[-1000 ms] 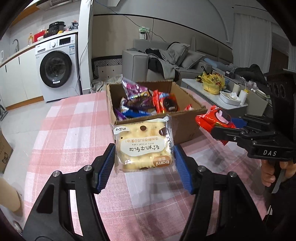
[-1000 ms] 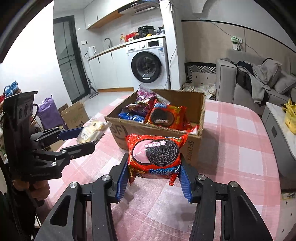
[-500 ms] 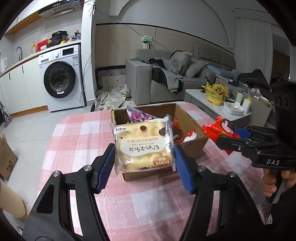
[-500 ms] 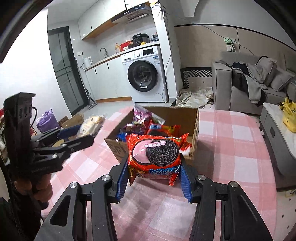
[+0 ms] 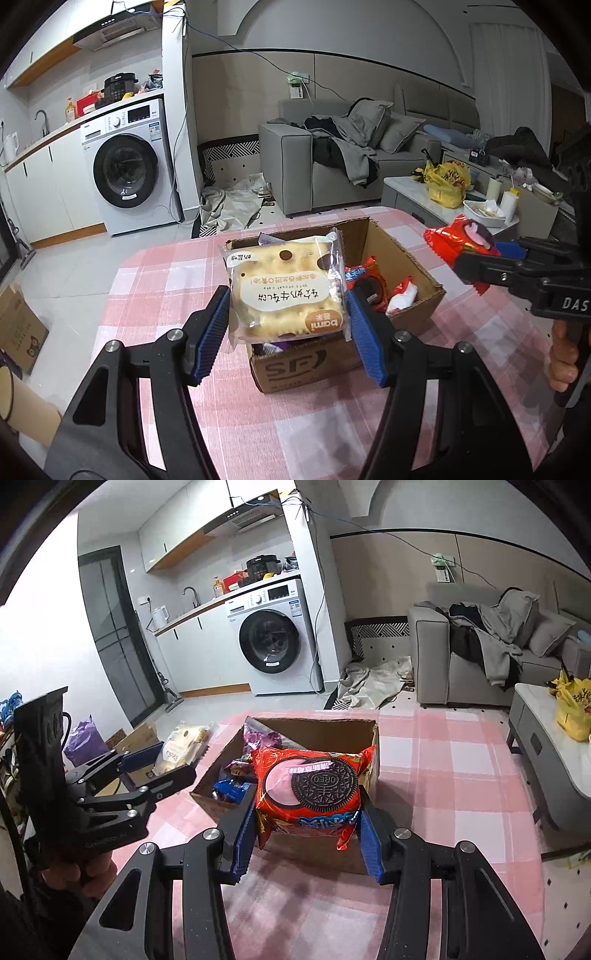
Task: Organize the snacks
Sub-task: 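Lift both held packs and carry them over the cardboard box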
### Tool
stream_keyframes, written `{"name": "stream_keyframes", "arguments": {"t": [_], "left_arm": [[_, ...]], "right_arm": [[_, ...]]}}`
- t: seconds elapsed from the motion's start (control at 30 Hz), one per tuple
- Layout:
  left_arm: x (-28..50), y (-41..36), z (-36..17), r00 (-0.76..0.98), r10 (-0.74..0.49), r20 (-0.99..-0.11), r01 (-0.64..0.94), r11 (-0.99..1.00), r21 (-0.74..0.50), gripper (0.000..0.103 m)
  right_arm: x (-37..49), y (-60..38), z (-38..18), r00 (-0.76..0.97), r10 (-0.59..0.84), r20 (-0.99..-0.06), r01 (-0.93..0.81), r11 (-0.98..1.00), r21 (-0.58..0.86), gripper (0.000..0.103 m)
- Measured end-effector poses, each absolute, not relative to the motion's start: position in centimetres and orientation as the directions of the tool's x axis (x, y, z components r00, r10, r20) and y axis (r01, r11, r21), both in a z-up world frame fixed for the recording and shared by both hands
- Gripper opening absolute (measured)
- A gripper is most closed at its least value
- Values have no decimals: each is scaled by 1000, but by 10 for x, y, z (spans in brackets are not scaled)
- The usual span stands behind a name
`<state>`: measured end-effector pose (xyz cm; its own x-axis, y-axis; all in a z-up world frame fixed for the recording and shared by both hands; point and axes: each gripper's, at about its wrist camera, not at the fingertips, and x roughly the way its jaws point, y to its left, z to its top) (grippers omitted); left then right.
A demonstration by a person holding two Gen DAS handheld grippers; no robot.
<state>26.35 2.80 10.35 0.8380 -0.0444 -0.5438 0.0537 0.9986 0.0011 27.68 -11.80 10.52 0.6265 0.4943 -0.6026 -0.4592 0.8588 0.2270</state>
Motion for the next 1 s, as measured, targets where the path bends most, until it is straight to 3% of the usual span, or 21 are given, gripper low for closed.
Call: {"name": "stream_keyframes", "arguments": {"t": [1.0], "left_arm": [[370,37,46,806,-55,-590,53,998,-21,61]], "right_arm": [[355,-71,69,659,470,-588,-384,882,275,49]]}}
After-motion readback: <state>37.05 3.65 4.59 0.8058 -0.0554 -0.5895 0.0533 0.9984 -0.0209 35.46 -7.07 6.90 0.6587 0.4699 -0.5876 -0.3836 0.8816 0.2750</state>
